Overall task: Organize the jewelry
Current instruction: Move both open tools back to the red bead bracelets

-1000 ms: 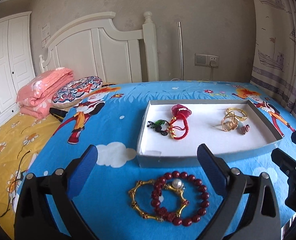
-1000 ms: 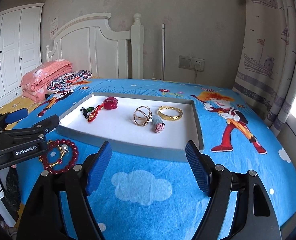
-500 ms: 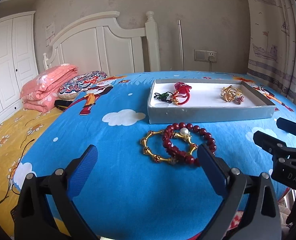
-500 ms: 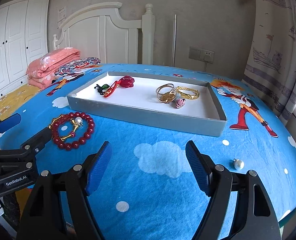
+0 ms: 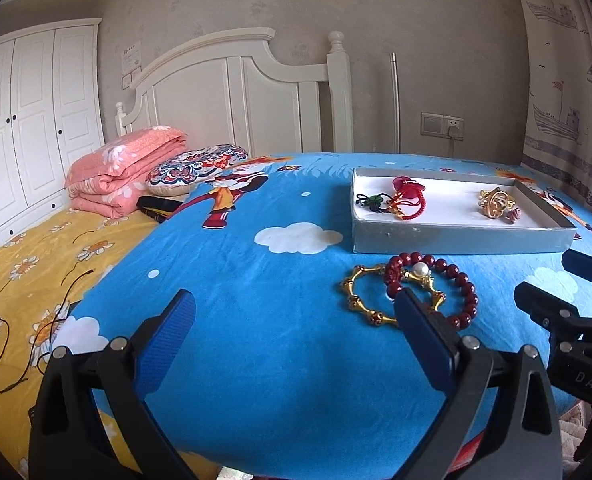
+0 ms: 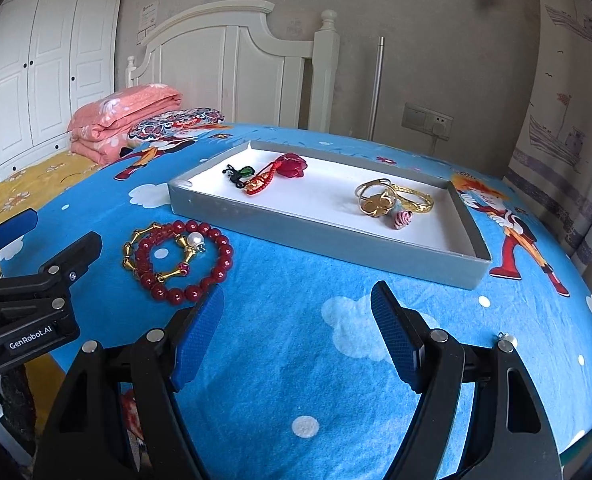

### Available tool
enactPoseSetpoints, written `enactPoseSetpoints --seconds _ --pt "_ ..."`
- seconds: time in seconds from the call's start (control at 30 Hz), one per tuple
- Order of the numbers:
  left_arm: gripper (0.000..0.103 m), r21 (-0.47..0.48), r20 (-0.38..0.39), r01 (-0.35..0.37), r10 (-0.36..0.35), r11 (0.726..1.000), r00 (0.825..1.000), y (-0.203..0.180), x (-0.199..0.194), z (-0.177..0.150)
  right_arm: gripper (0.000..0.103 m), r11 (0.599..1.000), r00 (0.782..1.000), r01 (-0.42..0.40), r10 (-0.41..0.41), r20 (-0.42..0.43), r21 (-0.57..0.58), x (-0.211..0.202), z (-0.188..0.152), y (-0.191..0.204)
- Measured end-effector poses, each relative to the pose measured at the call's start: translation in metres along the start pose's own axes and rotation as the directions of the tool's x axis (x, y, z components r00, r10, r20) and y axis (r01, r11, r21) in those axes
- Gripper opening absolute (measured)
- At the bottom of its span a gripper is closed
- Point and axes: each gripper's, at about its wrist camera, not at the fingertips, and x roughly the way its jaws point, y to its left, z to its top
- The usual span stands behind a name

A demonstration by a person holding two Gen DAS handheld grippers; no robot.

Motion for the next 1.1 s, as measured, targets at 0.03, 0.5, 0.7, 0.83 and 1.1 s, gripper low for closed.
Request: enactPoseSetpoints --seconds 0.03,0.5,0.7,0.83,1.1 --pt "0.097 0.002 0.002 -0.006 0.006 1.0 1.0 0.001 -0.001 -0.001 0.072 1.0 1.0 -0.006 0.006 0.001 -0.007 0.0 0.001 0.003" --pt "0.097 -0.048 0.061 -0.11 0.113 0.993 0.992 0.043 -0.017 -0.004 0.065 0.989 0.991 -0.135 0.133 -0.031 -0.055 0.019 0.028 0.059" --pt "0.097 -0.098 0.046 -0.155 0.16 0.983 0.986 0.075 -0.017 -0.007 0.054 0.979 0.98 -0.19 0.185 -0.068 -0.076 0.03 0.032 0.083" --pt "0.097 -0.123 0.025 -0.159 0.163 0.98 0.986 0.089 -0.016 -0.011 0.045 0.975 0.974 -0.211 0.203 -0.103 -0.065 0.041 0.031 0.086" --pt "0.097 -0.109 0.0 -0.101 0.101 0.989 0.995 0.08 -0.012 -0.016 0.031 0.96 0.957 -0.274 0.266 -0.112 -0.059 0.043 0.028 0.084"
